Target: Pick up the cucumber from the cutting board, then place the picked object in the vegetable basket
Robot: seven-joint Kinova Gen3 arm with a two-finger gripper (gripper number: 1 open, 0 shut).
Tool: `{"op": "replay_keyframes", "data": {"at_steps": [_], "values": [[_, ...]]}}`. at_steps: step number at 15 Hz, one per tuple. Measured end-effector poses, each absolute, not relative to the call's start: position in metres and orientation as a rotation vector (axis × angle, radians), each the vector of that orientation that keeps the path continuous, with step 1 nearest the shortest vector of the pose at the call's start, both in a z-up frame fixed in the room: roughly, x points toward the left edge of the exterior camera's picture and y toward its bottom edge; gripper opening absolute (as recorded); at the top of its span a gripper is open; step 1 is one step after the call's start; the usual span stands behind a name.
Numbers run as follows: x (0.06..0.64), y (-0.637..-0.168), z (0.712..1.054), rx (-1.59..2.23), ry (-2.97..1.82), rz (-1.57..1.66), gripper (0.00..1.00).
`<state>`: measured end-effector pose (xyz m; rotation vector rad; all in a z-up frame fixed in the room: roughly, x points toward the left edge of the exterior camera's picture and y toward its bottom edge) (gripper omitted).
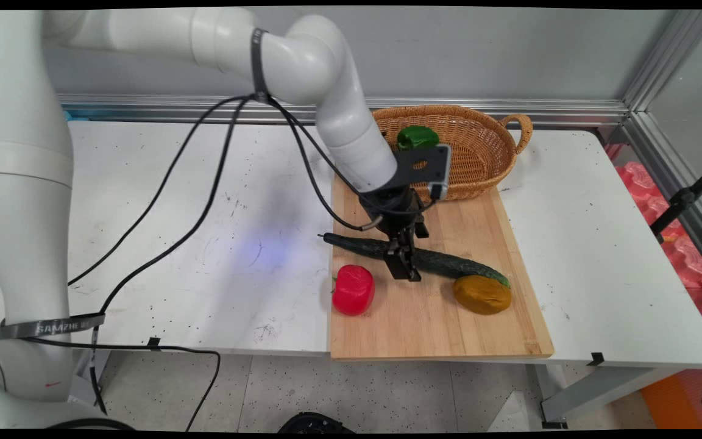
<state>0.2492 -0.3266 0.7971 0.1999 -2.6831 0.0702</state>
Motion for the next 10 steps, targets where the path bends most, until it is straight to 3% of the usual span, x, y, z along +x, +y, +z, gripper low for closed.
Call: {"op": "replay_keyframes", "data": {"at_steps": [3, 4, 10], "values": [[0.24, -0.333, 0.787, 0.187, -2.701, 0.069, 1.0], [0.238, -0.334, 0.785, 0.183, -2.705, 0.068, 0.0], [0.233, -0.337, 0.785, 0.138, -2.719, 0.064, 0.0]]}}
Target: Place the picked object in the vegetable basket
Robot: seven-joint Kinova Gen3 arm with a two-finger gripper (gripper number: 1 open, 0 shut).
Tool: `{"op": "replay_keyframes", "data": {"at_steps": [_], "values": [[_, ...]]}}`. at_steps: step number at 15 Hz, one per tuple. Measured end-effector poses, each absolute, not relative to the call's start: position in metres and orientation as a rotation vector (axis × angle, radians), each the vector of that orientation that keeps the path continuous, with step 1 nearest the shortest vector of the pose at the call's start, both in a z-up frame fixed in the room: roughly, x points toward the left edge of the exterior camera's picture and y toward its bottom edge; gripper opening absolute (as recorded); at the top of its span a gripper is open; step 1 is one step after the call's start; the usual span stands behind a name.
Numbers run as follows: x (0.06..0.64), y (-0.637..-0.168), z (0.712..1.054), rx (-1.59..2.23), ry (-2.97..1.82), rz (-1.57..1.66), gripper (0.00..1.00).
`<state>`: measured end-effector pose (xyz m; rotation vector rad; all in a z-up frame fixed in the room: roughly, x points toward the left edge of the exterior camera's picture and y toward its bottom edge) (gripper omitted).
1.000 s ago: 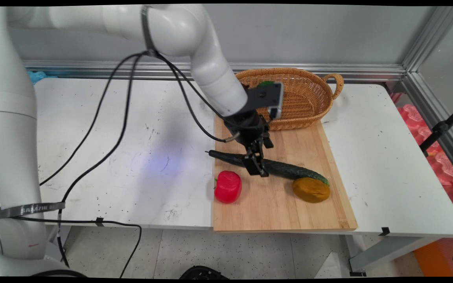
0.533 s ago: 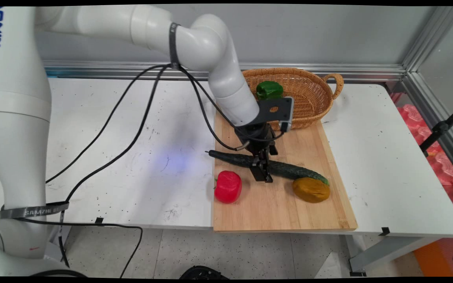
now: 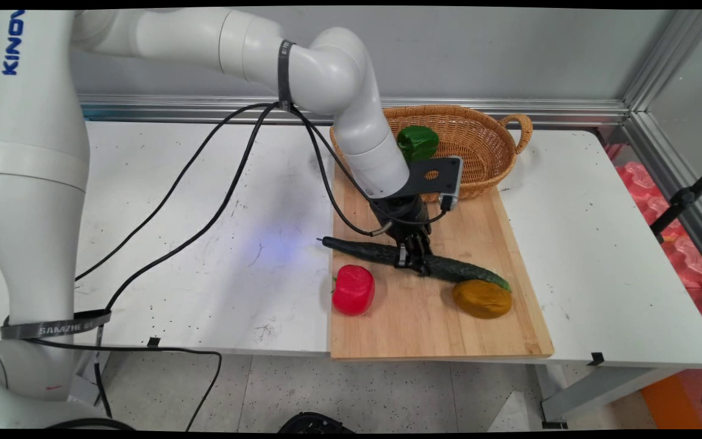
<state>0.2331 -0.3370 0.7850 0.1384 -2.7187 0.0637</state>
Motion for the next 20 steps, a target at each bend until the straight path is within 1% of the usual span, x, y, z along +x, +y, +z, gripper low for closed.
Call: {"op": "replay_keyframes", "data": {"at_steps": [5, 9, 14, 20], "values": [[0.236, -0.336, 0.803, 0.086, -2.726, 0.094, 0.0], [0.234, -0.336, 0.839, 0.066, -2.696, 0.134, 0.0], [0.245, -0.346, 0.89, 0.204, -2.654, 0.218, 0.0], [0.266, -0.363, 0.927, 0.419, -2.618, 0.321, 0.0]]}}
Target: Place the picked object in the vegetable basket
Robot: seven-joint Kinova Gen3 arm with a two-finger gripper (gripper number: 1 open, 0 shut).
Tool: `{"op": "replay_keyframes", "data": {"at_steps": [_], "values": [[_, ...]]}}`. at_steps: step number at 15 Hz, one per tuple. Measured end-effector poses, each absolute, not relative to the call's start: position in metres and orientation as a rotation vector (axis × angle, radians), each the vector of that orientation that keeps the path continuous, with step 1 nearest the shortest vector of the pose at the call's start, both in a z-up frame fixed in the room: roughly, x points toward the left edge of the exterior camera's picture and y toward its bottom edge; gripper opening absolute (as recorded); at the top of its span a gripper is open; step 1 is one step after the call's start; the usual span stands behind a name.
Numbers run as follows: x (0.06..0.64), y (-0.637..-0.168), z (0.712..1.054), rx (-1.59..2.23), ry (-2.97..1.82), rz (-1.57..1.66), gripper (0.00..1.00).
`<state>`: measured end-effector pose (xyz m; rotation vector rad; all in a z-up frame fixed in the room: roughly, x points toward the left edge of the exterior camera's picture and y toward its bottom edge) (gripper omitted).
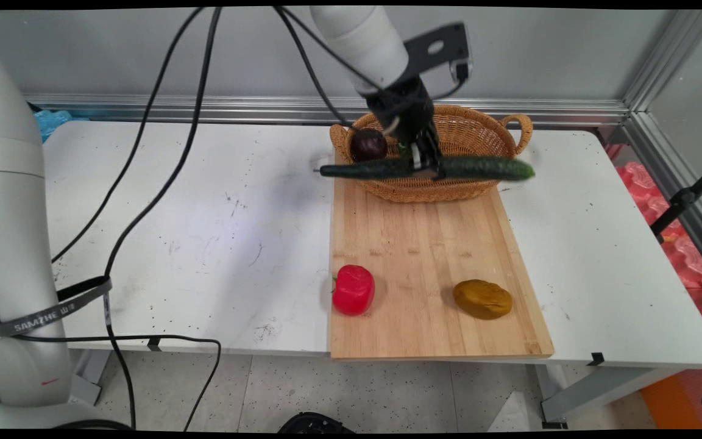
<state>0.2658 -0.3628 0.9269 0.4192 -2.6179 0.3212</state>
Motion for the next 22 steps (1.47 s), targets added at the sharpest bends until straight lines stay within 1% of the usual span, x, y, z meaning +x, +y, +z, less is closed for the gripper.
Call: {"op": "replay_keyframes", "data": {"at_steps": [4, 7, 12, 22], "values": [[0.267, -0.389, 0.945, 0.493, -2.563, 0.39, 0.0], [0.263, -0.413, 0.941, 0.504, -2.538, 0.414, 0.0], [0.255, -0.447, 0.916, 0.48, -2.528, 0.426, 0.0], [0.249, -0.491, 0.842, 0.393, -2.56, 0.386, 0.0]]}}
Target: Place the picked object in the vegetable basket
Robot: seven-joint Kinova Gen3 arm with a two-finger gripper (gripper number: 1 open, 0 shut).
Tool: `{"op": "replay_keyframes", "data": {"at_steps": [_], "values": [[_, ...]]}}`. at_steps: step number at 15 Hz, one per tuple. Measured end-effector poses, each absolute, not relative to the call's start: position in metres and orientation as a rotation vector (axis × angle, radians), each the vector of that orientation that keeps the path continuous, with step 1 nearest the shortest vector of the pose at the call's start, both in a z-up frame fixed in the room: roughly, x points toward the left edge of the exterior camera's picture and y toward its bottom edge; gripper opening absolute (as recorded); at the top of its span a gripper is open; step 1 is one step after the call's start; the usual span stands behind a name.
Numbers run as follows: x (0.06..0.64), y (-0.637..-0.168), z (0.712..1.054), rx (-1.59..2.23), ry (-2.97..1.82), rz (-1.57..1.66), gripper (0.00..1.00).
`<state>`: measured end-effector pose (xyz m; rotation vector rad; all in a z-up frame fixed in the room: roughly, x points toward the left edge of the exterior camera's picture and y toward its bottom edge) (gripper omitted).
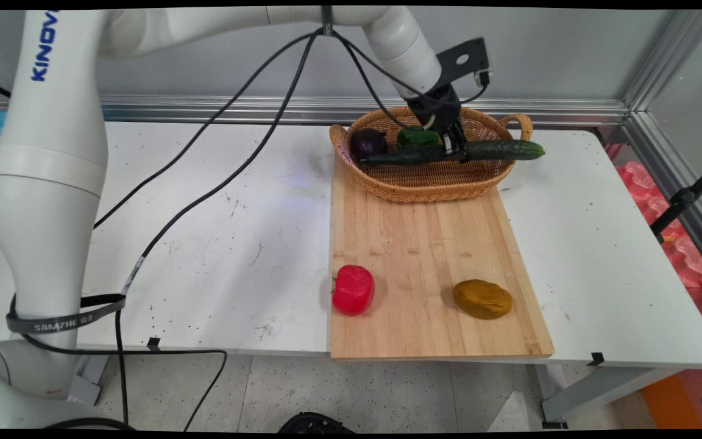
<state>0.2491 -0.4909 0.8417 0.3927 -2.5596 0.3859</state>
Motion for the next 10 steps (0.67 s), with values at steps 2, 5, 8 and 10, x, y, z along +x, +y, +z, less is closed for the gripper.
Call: {"op": "replay_keyframes", "data": {"at_steps": [2, 5, 8, 10], "values": [[0.251, -0.494, 0.833, 0.391, -2.562, 0.377, 0.0], [0.254, -0.498, 0.822, 0.383, -2.561, 0.358, 1.0], [0.256, -0.498, 0.821, 0.368, -2.551, 0.349, 1.0], [0.258, -0.497, 0.827, 0.356, -2.541, 0.353, 1.0]]}}
